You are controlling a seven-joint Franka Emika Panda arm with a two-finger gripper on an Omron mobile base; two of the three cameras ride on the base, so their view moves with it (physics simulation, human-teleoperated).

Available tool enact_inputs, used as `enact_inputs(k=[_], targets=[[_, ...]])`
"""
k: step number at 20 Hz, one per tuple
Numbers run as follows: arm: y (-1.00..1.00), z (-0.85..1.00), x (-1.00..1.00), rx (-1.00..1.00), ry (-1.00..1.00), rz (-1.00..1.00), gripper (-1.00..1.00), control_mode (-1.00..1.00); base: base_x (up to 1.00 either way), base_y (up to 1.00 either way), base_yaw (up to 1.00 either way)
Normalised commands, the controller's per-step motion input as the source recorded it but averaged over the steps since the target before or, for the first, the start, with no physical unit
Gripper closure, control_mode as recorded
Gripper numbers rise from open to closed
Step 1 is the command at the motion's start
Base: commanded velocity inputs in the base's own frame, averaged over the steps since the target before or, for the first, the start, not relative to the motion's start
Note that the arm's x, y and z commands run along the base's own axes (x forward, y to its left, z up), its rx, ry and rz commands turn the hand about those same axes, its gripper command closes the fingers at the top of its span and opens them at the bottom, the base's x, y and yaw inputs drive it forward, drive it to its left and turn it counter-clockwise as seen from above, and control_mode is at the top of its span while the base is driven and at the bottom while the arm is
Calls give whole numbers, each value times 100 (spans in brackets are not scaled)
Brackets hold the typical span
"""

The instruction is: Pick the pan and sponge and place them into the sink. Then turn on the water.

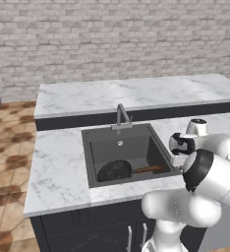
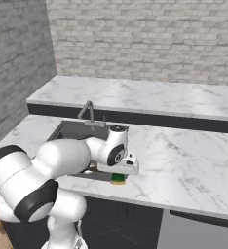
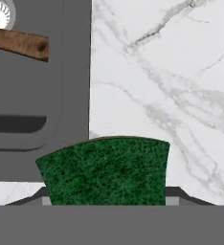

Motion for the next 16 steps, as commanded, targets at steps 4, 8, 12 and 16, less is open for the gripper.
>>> enact_inputs(k=[4, 8, 12, 16], targets=[[100, 34, -1, -1, 0, 26, 100, -100, 0, 0, 0], [100, 30, 18, 0, 0, 27, 100, -100, 0, 0, 0], [94, 18, 37, 0, 0, 26, 100, -100, 0, 0, 0], [70, 10, 60, 0, 0, 26, 100, -100, 0, 0, 0]])
